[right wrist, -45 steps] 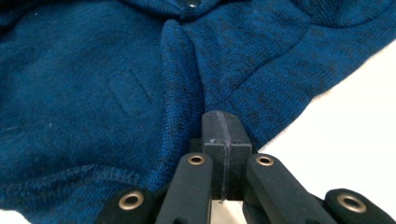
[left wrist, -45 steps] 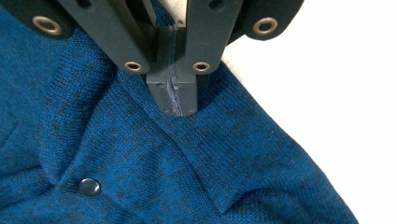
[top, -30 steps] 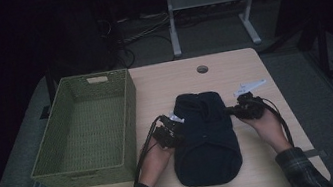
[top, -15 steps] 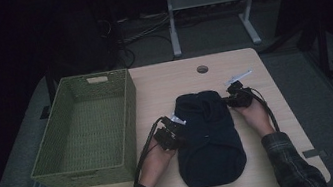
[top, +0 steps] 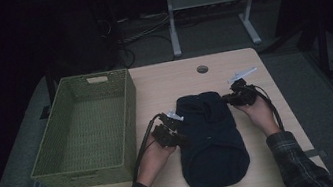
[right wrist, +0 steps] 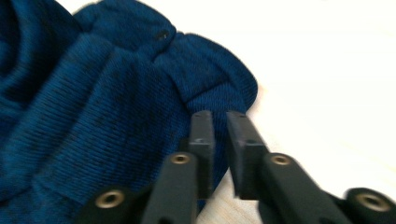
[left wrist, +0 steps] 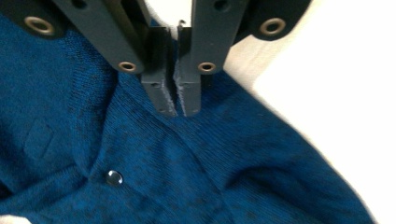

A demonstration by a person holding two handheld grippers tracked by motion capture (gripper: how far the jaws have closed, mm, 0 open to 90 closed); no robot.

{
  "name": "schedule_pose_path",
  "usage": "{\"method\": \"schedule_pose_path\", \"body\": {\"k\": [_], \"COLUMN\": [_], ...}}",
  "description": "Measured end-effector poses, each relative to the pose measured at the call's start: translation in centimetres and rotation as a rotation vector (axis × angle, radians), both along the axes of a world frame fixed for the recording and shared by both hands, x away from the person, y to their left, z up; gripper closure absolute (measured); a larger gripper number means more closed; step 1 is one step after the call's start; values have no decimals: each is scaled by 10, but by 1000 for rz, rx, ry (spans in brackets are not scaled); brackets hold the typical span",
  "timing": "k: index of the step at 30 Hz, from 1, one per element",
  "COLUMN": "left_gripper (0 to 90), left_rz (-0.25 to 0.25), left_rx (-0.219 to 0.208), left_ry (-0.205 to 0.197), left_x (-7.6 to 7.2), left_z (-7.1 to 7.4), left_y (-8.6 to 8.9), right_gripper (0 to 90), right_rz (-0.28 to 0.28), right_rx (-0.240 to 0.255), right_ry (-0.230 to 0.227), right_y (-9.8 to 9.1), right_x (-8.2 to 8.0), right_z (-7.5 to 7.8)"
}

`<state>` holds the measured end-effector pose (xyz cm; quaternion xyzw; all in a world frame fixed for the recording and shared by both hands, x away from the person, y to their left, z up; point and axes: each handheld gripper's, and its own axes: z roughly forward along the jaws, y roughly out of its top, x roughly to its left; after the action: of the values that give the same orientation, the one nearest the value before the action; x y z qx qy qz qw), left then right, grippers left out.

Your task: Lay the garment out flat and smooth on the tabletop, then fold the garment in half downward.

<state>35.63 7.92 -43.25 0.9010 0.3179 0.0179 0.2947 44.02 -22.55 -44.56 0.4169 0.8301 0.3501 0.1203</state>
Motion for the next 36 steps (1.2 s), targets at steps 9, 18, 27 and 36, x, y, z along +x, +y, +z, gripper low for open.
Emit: {"method": "schedule_pose_path", "body": {"k": [9, 18, 27, 36], "left_gripper": [571, 412, 389, 403], "left_rz": [29, 74, 116, 172], "left_rx": [-40, -95, -108, -58], "left_ry": [-64, -69, -119, -151], "left_x": [16, 42, 72, 111], "left_z": [13, 29, 45, 45], "left_y": [11, 12, 9, 3], "right_gripper": [551, 425, 433, 434], "right_rz": [6, 13, 2, 0], "right_rx": [30, 61, 82, 86], "right_ry": [-26, -37, -14, -3], "right_y": [-3, -5, -9, -6], "right_x": [1, 7, 16, 27], "right_z": [16, 26, 30, 30]}}
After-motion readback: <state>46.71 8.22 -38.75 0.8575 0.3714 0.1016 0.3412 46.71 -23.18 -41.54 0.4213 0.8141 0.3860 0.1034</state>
